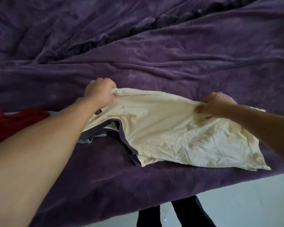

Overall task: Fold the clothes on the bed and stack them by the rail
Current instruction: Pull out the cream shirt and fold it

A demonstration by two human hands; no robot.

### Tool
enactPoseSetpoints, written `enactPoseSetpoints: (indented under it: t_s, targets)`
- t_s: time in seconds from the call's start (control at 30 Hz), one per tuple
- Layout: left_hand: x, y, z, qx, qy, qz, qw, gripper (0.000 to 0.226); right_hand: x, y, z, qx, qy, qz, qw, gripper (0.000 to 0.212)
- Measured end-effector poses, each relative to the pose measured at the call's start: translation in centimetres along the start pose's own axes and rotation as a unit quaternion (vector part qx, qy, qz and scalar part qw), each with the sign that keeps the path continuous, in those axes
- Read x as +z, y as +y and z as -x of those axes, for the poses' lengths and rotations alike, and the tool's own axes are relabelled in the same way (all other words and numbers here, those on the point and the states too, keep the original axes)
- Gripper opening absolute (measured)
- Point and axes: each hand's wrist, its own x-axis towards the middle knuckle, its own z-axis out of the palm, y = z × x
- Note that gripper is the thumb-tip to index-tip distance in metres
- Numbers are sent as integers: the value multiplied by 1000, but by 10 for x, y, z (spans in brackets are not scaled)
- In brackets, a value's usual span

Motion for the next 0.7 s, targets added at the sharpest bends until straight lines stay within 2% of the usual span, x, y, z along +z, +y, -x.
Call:
enactPoseSetpoints:
  t_s: [0.1,0.2,0.3,0.33,0.4,0.47,0.57,0.63,0.7]
  targets:
    - [-39,-24,-12,-50,68,32,996,9,-43,-3,-15,-30,81,-47,995,29]
    - [-68,-38,-42,-112,129,-20,985,17,-83,-24,-56,-65,183,-77,978,22]
    - [-76,-38,-60,-157,142,-98,972,41,-104,-29,-82,-37,208,-86,974,36]
    - [-74,-32,-60,-149,157,-103,971,48,-105,-22,-82,-28,222,-82,971,41]
    - [-62,-5,-51,-81,196,-82,974,48,-94,2,-72,-4,266,-95,959,45]
    - [-38,38,-30,15,194,-32,980,43,-70,35,-55,80,290,-161,940,49]
    - [15,105,14,143,137,0,980,37,-22,73,-25,247,246,-281,894,63]
    - [48,136,36,172,83,11,982,43,10,78,-9,278,224,-311,881,66]
    - [70,150,47,147,31,-3,989,55,33,76,-1,276,190,-315,888,61]
